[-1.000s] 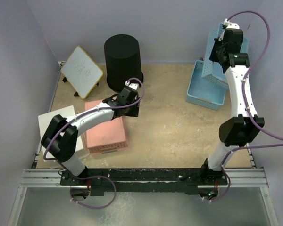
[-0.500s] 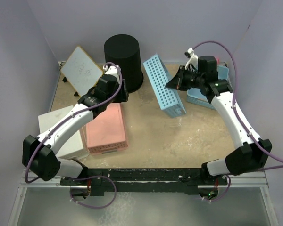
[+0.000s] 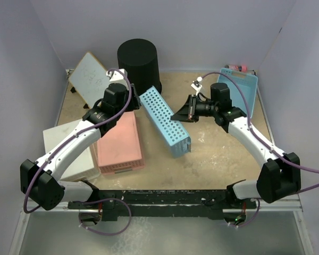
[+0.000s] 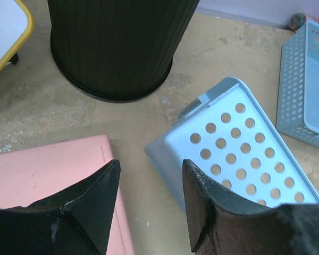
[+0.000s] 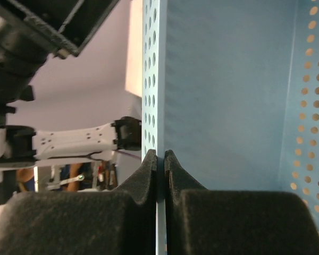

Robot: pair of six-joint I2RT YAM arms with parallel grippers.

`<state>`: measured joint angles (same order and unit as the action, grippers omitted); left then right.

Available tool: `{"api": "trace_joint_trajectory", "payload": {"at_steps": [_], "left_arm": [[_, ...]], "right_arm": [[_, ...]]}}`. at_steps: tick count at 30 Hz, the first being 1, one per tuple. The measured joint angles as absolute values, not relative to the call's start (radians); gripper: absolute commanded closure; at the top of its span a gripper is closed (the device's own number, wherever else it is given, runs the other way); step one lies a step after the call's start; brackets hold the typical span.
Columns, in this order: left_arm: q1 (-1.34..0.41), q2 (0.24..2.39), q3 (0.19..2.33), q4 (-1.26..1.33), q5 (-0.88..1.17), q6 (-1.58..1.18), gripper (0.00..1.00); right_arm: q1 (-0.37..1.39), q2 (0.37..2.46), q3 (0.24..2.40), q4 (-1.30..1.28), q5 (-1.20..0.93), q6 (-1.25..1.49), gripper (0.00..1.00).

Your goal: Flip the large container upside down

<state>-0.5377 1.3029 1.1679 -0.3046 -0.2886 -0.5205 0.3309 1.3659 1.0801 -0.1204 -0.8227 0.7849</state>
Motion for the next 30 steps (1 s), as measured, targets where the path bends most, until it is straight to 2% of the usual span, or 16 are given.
{"api": "trace_joint_trajectory", "payload": {"at_steps": [9,14,18,23,25,27,30], "left_arm": [[-0.538,1.302,1.163,-0.28,-0.304,-0.531,0.52],[-0.538,1.302,1.163,-0.278,-0.303,-0.531,0.52],[-0.538,1.303,1.163,-0.278,-0.302,-0.531,0.52],[-0.538,1.312,1.163,-0.279,-0.295,-0.53,0.52],[-0.538,1.312,1.163,-0.279,-0.292,-0.53,0.52],[-0.538,1.312,1.163,-0.28,-0.292,-0.53,0.52],[-0.538,1.312,1.163,-0.282,-0.291,-0.53,0.52]], "right_arm": [[0.294,1.424,0.937,0.059,-0.953,0.961,1.0],[0.153,1.425,0.897,0.051,-1.014,0.95,1.0],[0.029,1.434,0.918,-0.059,-1.032,0.856,0.99],[-0.037,1.489,0.941,-0.14,-1.065,0.784,0.71],[-0.041,1.505,0.948,-0.181,-1.007,0.73,0.57],[-0.039,1.535,0.942,-0.244,-0.903,0.67,0.49],[-0.038,1.575,0.938,-0.319,-0.796,0.602,0.44]]}}
